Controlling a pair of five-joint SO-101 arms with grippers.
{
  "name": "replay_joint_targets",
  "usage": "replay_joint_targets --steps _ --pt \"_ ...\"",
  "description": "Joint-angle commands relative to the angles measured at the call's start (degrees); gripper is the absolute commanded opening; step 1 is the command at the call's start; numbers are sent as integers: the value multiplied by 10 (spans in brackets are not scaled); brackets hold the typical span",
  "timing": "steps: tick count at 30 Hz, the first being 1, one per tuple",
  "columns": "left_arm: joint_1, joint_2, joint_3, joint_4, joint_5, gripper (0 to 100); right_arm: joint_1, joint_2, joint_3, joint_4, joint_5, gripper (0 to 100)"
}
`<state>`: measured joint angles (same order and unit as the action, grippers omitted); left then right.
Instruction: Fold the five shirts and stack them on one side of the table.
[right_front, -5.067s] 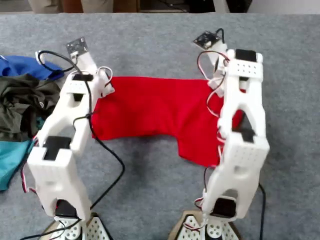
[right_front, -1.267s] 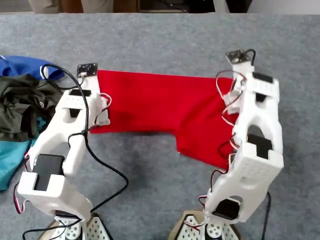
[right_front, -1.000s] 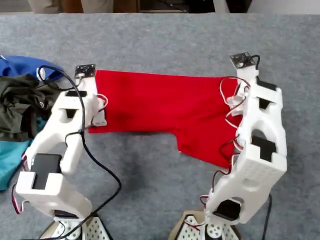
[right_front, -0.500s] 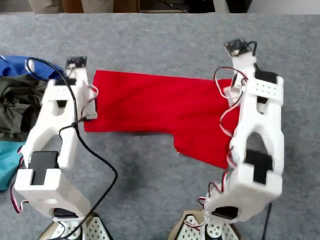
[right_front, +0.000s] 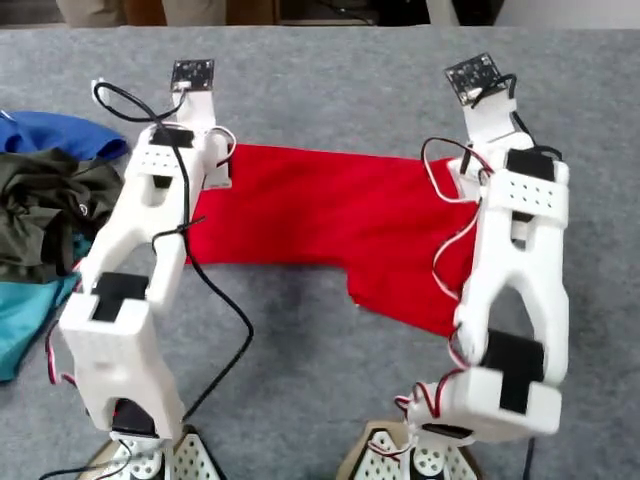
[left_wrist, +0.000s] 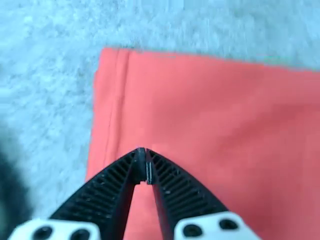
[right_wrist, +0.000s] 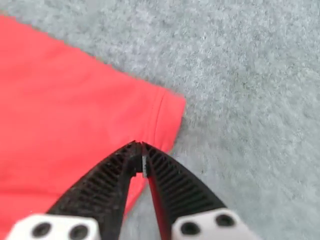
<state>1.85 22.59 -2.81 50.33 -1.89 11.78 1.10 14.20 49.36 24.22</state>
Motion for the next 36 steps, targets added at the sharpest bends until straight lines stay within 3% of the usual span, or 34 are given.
replay_joint_targets --steps 1,9,16,29,34,36 --pt "-4 33 -59 -33 16 20 -2 40 -20 -45 -10 5" --pt "-37 182 -199 -27 14 19 31 199 -82 -87 -7 5" --pt "-51 238 -324 62 11 19 58 246 -164 -32 -10 5" --pt "-23 246 -607 331 11 19 -3 -2 -189 134 33 5" --pt "-22 249 -751 483 -18 19 -41 -148 -122 188 88 5" --pt "-29 252 -794 508 -20 19 -58 -215 -66 201 108 5"
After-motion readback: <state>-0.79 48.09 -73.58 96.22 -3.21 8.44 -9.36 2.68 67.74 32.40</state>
